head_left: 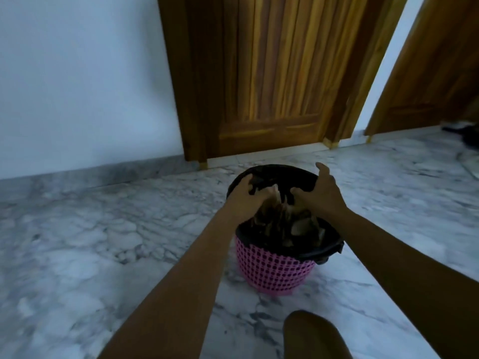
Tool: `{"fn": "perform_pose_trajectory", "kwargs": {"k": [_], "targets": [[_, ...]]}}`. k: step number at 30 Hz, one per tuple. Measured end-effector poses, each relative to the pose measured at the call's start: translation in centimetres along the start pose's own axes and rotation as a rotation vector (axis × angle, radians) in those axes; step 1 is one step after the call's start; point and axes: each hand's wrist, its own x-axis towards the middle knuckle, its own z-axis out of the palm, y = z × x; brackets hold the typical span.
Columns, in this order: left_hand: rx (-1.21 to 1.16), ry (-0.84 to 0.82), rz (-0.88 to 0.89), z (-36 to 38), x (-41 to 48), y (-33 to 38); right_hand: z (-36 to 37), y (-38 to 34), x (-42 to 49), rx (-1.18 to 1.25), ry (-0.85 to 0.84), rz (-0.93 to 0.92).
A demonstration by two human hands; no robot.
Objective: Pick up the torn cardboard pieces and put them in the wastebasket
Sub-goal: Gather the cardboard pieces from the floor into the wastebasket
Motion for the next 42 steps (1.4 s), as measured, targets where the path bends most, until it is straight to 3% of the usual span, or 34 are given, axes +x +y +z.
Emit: {"fn": "perform_pose_trajectory", "kwargs": {"k": [3,10,16,20,25,32,42], "targets": [[0.02,0.13,0.021,-2.4,-0.9,-0.5,1.9,-1.6,0.5,-0.003,-0.028,-0.08],[0.145,0.628,-0.002,-13.8,-11.9,-4.0,15.4,-10.9,-4.2,-0.05,-0.425,-0.42],[0.157,1.089,-0.27,-23.4,-31.4,-10.4,28.7,-20.5,-16.7,-0.044,-0.798,-0.69],[0.142,1.398,-0.41,-23.2,-46.5,-14.1,34.5,-25.3,-29.0,-0.07,-1.081,-0.91],[0.063,1.688,-0.629,-16.8,-62.4,-17.3,36.6,-27.0,-44.6,-0.096,-1.394,-1.148],[-0.098,1.908,-0.821,-6.3,-76.5,-18.7,35.4,-24.6,-60.7,-0.203,-1.702,-1.342],[-0.216,1.909,-0.905,-0.8,-89.1,-23.4,35.8,-21.1,-73.9,-0.37,-1.81,-1.451]]}}
